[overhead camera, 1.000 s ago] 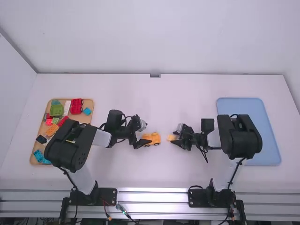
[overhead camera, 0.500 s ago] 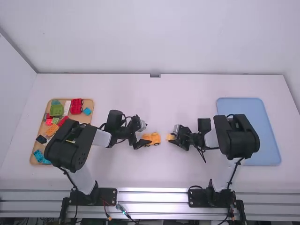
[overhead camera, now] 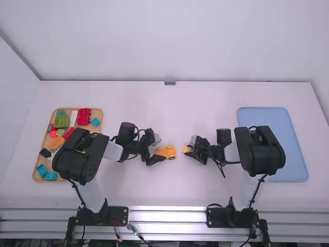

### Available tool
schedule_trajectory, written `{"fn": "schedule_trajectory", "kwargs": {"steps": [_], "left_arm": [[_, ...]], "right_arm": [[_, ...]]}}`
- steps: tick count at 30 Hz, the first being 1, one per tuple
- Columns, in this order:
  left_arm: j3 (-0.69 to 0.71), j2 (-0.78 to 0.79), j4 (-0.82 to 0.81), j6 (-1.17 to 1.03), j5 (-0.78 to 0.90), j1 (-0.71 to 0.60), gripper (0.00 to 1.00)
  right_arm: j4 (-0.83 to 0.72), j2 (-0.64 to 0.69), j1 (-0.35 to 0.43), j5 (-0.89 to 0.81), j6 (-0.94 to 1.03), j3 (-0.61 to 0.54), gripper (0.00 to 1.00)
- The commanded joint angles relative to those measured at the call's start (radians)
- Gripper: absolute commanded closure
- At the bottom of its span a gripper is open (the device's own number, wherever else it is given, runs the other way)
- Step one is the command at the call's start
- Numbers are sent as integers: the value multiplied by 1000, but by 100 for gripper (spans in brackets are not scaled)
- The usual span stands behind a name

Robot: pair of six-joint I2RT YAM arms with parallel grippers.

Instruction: Assemble lego blocks to make yellow taxi

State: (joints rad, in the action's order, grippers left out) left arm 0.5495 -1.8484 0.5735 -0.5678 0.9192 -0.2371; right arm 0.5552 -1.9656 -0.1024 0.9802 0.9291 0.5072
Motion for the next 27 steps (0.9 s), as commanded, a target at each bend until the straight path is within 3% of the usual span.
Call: {"fn": "schedule_trajectory", "kwargs": {"steps": [1, 10, 20, 27], "left_arm": [[12, -6, -1, -4, 5, -14, 1], [12, -6, -2, -4, -205, -123, 1], [-60, -6, 92, -33, -206, -110, 1], [-85, -24, 139, -30, -254, -109, 0]], "right_arm": [[-10, 80, -12, 10, -15, 3, 73], [-99, 219, -15, 20, -16, 3, 73], [-133, 264, -71, 14, -16, 13, 74], [-271, 265, -97, 14, 24, 87, 75]]}}
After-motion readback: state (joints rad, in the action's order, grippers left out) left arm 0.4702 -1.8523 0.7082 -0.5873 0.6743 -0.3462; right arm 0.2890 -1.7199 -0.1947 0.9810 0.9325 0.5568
